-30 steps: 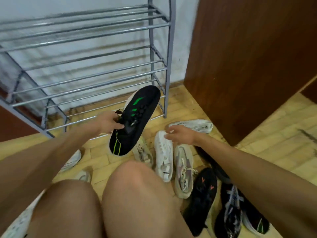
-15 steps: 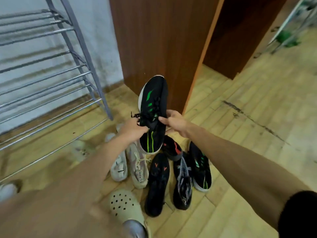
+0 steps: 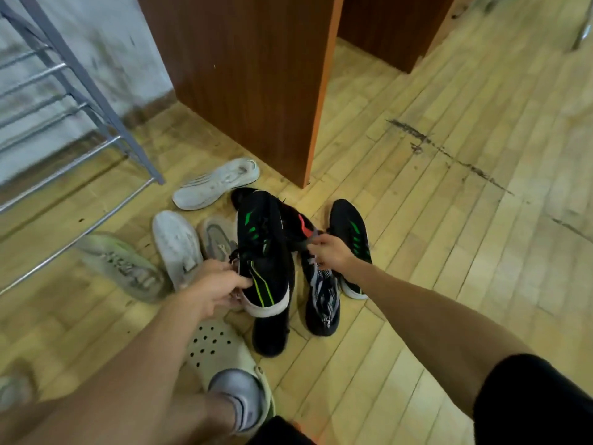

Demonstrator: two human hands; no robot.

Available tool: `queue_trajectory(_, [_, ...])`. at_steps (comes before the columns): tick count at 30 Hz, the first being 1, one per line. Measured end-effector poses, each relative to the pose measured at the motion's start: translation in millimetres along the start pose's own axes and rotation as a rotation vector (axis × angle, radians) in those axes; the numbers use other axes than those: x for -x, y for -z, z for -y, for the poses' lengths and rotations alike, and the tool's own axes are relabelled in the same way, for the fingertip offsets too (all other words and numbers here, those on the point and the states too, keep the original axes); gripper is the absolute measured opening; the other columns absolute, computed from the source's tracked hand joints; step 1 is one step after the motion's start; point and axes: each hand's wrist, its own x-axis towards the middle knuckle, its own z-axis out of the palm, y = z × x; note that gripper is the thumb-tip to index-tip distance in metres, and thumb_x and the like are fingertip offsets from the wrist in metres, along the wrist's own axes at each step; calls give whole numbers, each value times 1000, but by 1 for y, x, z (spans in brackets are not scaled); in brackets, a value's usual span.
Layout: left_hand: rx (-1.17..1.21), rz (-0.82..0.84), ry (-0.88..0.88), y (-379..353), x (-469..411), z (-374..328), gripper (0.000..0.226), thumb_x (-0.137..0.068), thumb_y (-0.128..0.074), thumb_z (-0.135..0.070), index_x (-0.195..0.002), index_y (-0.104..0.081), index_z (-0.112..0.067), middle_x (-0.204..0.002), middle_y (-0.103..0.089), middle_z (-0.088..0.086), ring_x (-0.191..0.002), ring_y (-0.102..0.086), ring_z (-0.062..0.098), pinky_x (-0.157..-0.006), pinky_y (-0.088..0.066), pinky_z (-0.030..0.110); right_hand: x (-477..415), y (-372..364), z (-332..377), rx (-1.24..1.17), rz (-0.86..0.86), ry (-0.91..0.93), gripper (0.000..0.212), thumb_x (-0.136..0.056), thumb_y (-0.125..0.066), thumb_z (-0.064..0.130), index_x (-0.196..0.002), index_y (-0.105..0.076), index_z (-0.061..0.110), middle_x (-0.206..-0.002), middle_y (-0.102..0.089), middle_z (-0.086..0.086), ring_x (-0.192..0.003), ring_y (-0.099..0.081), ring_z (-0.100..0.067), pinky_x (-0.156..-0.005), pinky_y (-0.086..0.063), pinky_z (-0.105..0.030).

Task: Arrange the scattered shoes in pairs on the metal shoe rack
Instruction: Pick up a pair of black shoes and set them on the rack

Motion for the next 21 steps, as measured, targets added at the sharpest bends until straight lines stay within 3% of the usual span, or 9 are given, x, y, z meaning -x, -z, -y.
queue_trajectory(2, [18, -50, 1, 0, -2, -1, 14, -76, -72, 3, -80, -66, -9, -82, -69, 14, -74, -63, 28, -78, -58, 44, -13, 13, -31, 515, -187, -70, 61, -91, -57, 25, -144, -33, 8, -136, -46, -16, -124, -43, -32, -97, -42, -41])
queue_trajectory(3, [36, -73, -3, 1, -4, -3, 13, -75, -73, 2, -78, -65, -9, -76, -67, 12, -68, -61, 25, -73, -57, 41, -15, 18, -47, 630, -269, -95, 68, -89, -57, 24, -147, -25, 9, -146, -34, -19, -136, -29, -36, -107, -34, -46])
queue_trajectory(6, [118, -116, -12, 1, -11, -9, 16, -74, -74, 4, -72, -63, -8, -65, -61, 8, -60, -56, 20, -59, -53, 34, -20, 25, -84, 475, -389, -240, 78, -86, -55, 24, -150, -13, 11, -148, -28, -20, -138, -24, -41, -114, -25, -52])
queue_trajectory(9, [179, -121, 0, -1, -15, -10, 19, -73, -74, 6, -75, -64, -10, -67, -62, 7, -63, -57, 18, -60, -54, 33, -28, 13, -103, 163, -417, -395, 73, -85, -59, 37, -145, -22, 15, -139, -40, -20, -126, -42, -43, -105, -38, -48])
queue_trajectory(11, [227, -116, 27, 0, -17, -9, 21, -72, -74, 9, -79, -65, -9, -70, -64, 7, -65, -59, 18, -62, -54, 34, -38, 16, -109, 27, -480, -462, 64, -85, -57, 29, -141, -31, 10, -130, -48, -19, -112, -53, -41, -97, -47, -46])
queue_trajectory(14, [321, -94, 82, 4, -18, -8, 25, -69, -75, 11, -82, -66, -9, -82, -70, 7, -76, -63, 20, -61, -54, 34, -43, 32, -106, -127, -415, -542, 41, -86, -59, 14, -122, -52, -3, -109, -58, -17, -71, -60, -33, -79, -59, -46])
queue_trajectory(17, [389, -43, 106, 8, -20, -10, 35, -70, -74, 10, -100, -66, -5, -93, -70, 7, -80, -64, 19, -61, -56, 36, -35, 43, -99, -166, -310, -534, 23, -87, -61, 5, -107, -50, 0, -109, -51, -15, -81, -57, -32, -70, -57, -39])
queue_trajectory(19, [417, -37, 112, 10, -20, -12, 39, -72, -72, 10, -107, -63, -4, -95, -69, 7, -77, -64, 18, -63, -56, 37, -30, 46, -97, -159, -257, -518, 26, -84, -64, 6, -106, -50, 2, -113, -52, -16, -92, -56, -31, -57, -53, -35])
queue_trajectory(21, [438, -59, 121, 11, -19, -14, 43, -71, -74, 9, -111, -61, -3, -101, -68, 10, -82, -64, 18, -62, -57, 38, -23, 47, -89, -80, -241, -495, 30, -80, -68, 9, -105, -52, 2, -111, -55, -16, -94, -59, -31, -56, -54, -34])
